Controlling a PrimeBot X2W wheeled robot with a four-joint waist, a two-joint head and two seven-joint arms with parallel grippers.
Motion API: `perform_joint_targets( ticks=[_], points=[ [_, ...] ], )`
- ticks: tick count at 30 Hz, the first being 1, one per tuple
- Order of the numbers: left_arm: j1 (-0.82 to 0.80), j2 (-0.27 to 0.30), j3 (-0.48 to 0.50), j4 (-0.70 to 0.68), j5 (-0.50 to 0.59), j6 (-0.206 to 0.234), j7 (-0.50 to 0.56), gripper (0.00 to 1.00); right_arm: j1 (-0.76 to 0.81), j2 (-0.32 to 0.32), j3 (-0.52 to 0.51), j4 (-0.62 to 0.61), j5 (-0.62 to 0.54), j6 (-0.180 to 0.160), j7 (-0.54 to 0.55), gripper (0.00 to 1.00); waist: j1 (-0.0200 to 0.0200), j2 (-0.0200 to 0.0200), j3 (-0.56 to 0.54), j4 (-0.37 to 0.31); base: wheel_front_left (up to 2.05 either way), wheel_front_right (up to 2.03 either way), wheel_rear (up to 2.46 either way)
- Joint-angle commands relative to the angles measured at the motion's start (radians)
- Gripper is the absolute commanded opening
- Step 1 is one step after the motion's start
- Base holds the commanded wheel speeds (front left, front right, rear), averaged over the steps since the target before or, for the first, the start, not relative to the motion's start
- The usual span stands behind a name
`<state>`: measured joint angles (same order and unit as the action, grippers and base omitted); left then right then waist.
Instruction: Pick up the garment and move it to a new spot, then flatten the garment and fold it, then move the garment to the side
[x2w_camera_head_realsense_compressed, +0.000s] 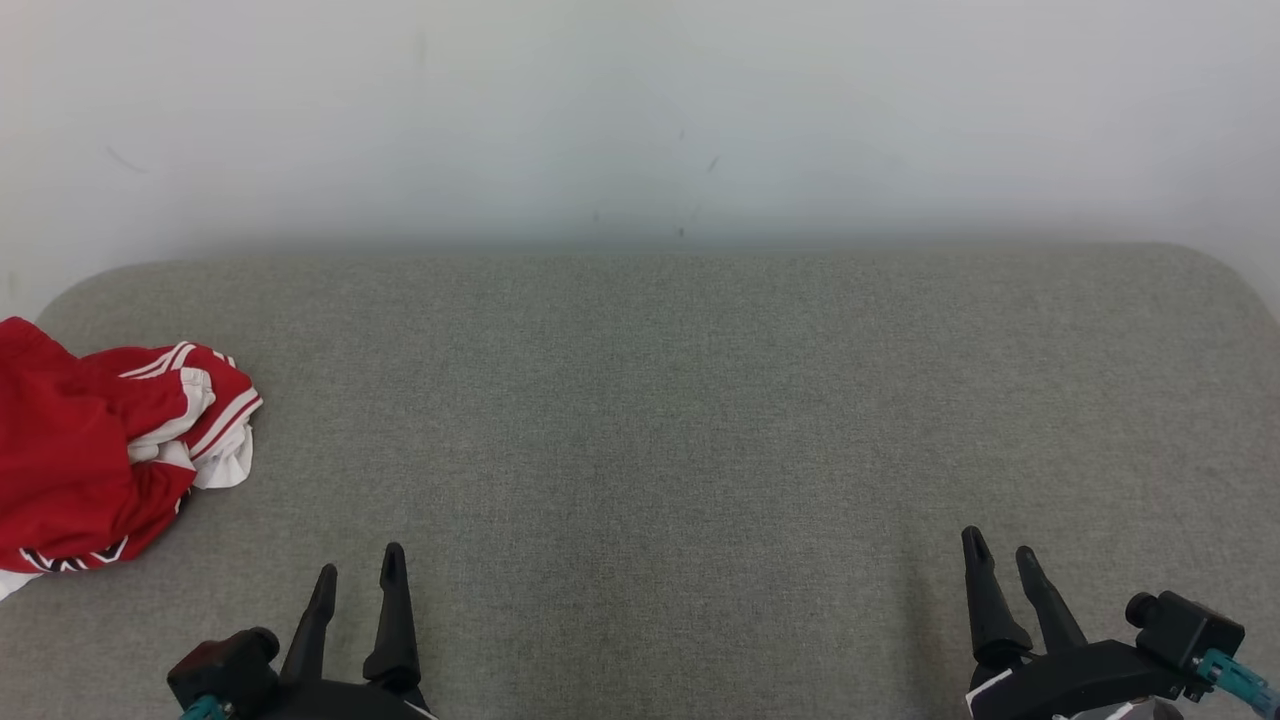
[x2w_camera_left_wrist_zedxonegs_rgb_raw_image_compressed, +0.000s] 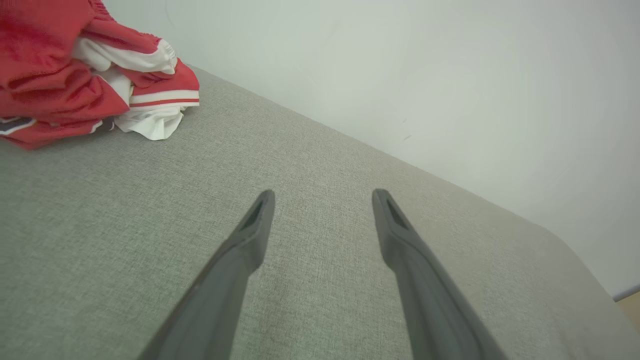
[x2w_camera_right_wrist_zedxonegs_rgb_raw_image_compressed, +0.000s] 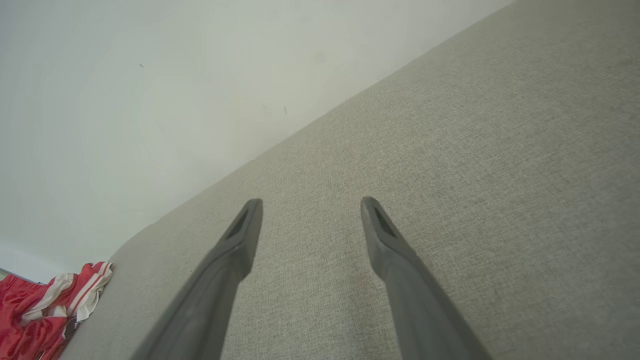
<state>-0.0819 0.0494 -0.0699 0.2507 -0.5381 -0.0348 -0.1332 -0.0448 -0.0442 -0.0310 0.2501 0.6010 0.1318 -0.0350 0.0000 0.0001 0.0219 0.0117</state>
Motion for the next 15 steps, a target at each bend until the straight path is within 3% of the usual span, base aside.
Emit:
perform_joint_targets(
  ticks=[1,15],
  points=[
    [-0.006,0.009,-0.005,-0.007,0.035,0.007,-0.012,1.0,-0.015,-0.006,-0.002,-0.007,-0.031,-0.001,-0.002,1.0,0.0,-0.0001,0.001,-0.001,0.0,0.0,0.0],
    [0.011,0.023,-0.024,-0.016,0.176,0.01,-0.047,1.0,-0.014,-0.007,0.002,0.016,-0.132,-0.001,-0.029,1.0,0.0,-0.0001,0.0,-0.005,0.0,0.0,0.0]
  ],
)
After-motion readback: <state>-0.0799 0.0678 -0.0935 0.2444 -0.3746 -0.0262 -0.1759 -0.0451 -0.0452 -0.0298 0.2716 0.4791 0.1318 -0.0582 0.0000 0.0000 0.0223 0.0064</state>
